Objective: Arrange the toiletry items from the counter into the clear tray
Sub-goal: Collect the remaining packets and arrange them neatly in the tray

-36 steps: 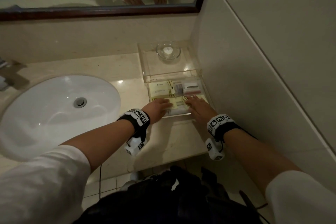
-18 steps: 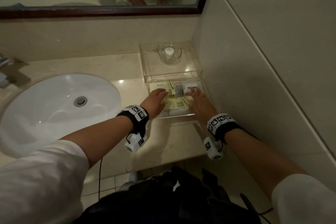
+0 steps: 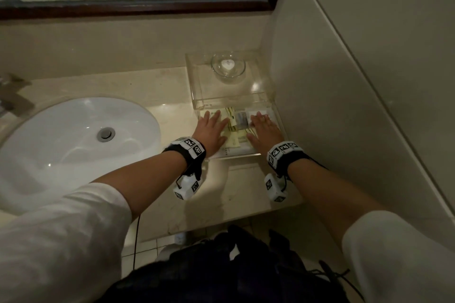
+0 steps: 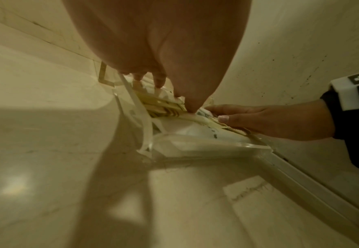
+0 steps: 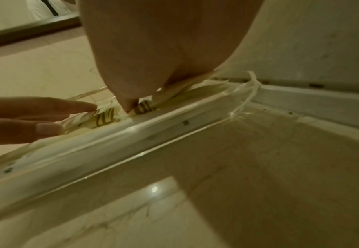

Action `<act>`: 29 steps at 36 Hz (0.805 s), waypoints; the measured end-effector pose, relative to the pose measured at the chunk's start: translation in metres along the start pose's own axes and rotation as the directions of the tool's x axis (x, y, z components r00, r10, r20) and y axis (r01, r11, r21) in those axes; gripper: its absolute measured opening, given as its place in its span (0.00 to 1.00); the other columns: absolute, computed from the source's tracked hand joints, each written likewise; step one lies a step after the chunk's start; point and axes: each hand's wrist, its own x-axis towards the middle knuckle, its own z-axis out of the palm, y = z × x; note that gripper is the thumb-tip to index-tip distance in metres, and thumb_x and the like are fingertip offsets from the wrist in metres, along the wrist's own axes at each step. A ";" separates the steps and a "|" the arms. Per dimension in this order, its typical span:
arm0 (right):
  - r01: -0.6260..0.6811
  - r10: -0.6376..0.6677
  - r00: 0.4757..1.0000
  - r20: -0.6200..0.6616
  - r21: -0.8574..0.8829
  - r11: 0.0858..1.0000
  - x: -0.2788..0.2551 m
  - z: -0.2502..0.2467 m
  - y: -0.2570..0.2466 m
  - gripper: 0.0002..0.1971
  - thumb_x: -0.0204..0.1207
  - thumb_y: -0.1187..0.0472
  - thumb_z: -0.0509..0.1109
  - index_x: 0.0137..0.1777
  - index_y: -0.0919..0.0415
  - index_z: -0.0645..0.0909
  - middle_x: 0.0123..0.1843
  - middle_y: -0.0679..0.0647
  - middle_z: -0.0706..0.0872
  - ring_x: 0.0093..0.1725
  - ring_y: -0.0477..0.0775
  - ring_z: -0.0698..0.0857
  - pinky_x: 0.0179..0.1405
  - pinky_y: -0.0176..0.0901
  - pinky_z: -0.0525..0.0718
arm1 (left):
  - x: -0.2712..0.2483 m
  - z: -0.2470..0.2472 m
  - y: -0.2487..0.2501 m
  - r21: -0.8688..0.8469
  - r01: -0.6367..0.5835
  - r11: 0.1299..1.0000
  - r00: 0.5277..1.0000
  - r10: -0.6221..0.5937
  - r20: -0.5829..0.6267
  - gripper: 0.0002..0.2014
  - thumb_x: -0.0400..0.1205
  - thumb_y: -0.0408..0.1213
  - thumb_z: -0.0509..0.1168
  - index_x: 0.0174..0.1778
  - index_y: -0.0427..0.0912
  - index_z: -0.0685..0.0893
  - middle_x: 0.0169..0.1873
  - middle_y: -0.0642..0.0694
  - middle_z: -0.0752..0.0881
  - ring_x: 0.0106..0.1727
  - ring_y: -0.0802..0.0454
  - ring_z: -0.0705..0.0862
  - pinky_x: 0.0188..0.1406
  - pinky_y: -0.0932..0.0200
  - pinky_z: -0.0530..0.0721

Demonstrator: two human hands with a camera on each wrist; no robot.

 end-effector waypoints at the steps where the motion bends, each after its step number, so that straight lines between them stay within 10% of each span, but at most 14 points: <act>1: 0.001 -0.001 1.000 0.005 0.001 1.000 0.001 0.000 0.000 0.33 0.84 0.45 0.50 0.84 0.56 0.42 0.86 0.54 0.41 0.84 0.56 0.42 0.83 0.50 0.44 | 0.000 0.001 0.000 0.009 -0.001 1.000 1.000 0.001 0.007 0.31 0.85 0.50 0.53 0.83 0.48 0.51 0.83 0.40 0.48 0.82 0.33 0.47 0.81 0.38 0.48; 17: 0.018 -0.019 1.000 0.008 0.077 0.997 0.004 -0.002 0.001 0.35 0.83 0.40 0.47 0.83 0.50 0.36 0.85 0.50 0.34 0.84 0.53 0.36 0.83 0.53 0.40 | -0.004 0.003 -0.005 -0.048 -0.042 0.998 0.999 0.043 0.025 0.32 0.86 0.52 0.51 0.83 0.49 0.47 0.83 0.42 0.44 0.83 0.35 0.42 0.81 0.41 0.43; 23: 0.056 -0.019 0.967 -0.253 0.138 0.989 -0.017 -0.009 0.001 0.31 0.84 0.50 0.55 0.83 0.56 0.49 0.86 0.51 0.46 0.85 0.52 0.45 0.82 0.47 0.45 | -0.009 0.003 -0.006 -0.101 -0.124 0.987 0.991 0.118 -0.059 0.33 0.84 0.49 0.57 0.83 0.48 0.52 0.83 0.43 0.49 0.83 0.37 0.46 0.80 0.38 0.49; 29: 0.135 -0.124 0.966 -0.227 0.035 0.990 -0.037 0.005 0.003 0.26 0.81 0.58 0.58 0.80 0.53 0.60 0.84 0.54 0.58 0.84 0.56 0.53 0.80 0.56 0.62 | -0.011 0.005 -0.001 -0.072 -0.145 0.987 0.989 0.142 -0.037 0.31 0.85 0.48 0.55 0.83 0.47 0.52 0.83 0.43 0.49 0.83 0.36 0.45 0.79 0.36 0.51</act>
